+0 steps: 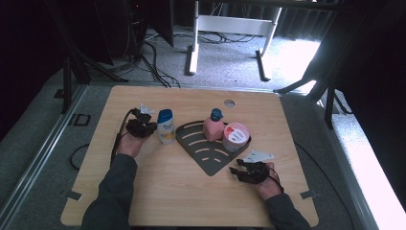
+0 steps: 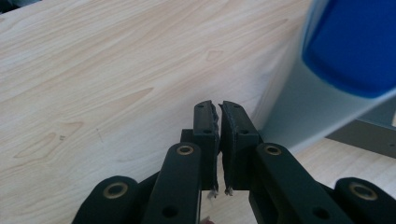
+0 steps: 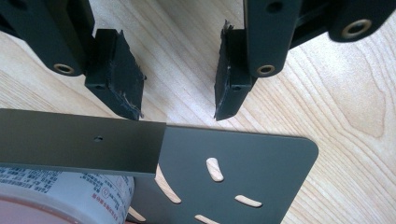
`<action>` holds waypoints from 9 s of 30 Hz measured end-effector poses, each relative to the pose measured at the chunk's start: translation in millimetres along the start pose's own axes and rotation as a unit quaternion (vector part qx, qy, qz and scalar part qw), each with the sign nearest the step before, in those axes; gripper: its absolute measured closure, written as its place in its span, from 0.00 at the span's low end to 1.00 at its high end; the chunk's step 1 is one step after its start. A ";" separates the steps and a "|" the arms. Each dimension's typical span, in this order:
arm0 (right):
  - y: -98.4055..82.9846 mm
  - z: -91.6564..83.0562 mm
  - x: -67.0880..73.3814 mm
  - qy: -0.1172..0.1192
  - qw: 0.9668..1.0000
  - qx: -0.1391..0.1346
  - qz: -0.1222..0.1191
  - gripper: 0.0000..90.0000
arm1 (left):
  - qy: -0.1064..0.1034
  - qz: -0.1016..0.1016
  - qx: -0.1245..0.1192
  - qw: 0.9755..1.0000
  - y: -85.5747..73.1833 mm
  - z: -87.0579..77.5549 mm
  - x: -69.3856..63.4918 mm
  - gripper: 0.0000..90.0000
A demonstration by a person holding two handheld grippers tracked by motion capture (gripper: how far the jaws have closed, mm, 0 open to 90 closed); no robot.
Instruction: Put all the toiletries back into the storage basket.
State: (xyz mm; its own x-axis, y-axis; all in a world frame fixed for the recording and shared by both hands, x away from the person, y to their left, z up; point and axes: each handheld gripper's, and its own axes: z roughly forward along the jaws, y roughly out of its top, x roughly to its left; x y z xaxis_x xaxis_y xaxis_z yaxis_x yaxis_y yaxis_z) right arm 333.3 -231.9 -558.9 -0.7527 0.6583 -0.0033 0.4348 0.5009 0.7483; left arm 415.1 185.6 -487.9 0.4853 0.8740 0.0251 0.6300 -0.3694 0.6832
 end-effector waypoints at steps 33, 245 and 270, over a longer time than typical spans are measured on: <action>0.0 0.0 0.0 0.000 1.000 0.000 0.000 0.58 | -0.054 0.033 0.035 0.997 -1.9 -43.1 -29.4 0.76; 0.3 0.3 0.1 0.003 1.000 0.000 -0.003 0.57 | -0.059 0.108 0.168 0.978 78.4 -6.4 -32.6 0.61; 0.2 0.3 0.1 0.003 1.000 0.000 -0.003 0.57 | -0.048 0.095 0.136 0.985 87.6 -20.1 -30.9 0.61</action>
State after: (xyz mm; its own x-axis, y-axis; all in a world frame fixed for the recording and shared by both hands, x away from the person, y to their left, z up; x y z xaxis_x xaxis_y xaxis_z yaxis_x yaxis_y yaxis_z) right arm 333.5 -231.5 -558.9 -0.7578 0.6525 -0.0033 0.4310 0.5044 0.7482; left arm 443.1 132.5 -414.1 0.6573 0.7516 0.0556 0.6548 -0.6060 0.4517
